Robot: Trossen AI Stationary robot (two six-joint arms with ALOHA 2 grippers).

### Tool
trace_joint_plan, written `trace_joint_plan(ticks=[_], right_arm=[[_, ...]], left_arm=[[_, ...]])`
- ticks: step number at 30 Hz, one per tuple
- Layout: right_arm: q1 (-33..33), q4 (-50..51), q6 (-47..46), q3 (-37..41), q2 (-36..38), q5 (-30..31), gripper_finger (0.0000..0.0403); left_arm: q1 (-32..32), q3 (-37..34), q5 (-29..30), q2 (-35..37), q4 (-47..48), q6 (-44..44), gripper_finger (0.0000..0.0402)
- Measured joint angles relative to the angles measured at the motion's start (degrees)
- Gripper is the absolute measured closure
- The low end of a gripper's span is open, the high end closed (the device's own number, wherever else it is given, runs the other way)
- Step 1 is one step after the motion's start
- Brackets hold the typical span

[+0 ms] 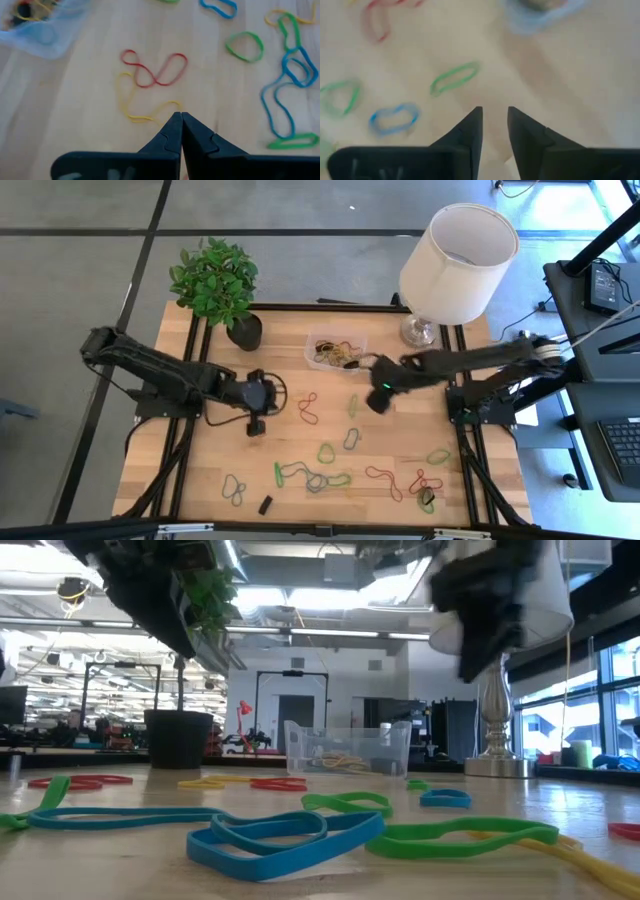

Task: Pick and place rubber bands into bin
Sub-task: Put the green rubber band into the transparent bin

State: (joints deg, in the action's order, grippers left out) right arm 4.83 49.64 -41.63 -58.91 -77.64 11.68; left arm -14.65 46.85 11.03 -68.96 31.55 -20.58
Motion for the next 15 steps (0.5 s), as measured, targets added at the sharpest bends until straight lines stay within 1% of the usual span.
trace_joint_plan(ticks=[2,4,7,11,15], right_arm=[[3.46,-2.21,-0.99,4.68,5.07,-0.6,0.0321],[6.57,-2.8,-4.1,8.42,9.42,-0.81,0.033],[9.79,-2.75,-8.69,12.6,14.1,-0.91,0.0345],[11.99,-3.05,-10.87,16.59,17.7,-0.84,0.036],[12.36,-3.54,-10.38,19.26,18.51,-0.77,0.037]], left_arm=[[-2.01,2.51,-0.18,-3.31,2.31,-1.96,0.04],[-4.17,5.4,-0.39,-6.47,4.72,-5.38,0.04],[-7.48,10.1,0.01,-10.97,9.33,-13.8,0.04],[-11.37,16.58,2.31,-17.09,15.14,-26.5,0.04],[-14.08,22.45,2.26,-22.63,19.6,-37.56,0.04]])
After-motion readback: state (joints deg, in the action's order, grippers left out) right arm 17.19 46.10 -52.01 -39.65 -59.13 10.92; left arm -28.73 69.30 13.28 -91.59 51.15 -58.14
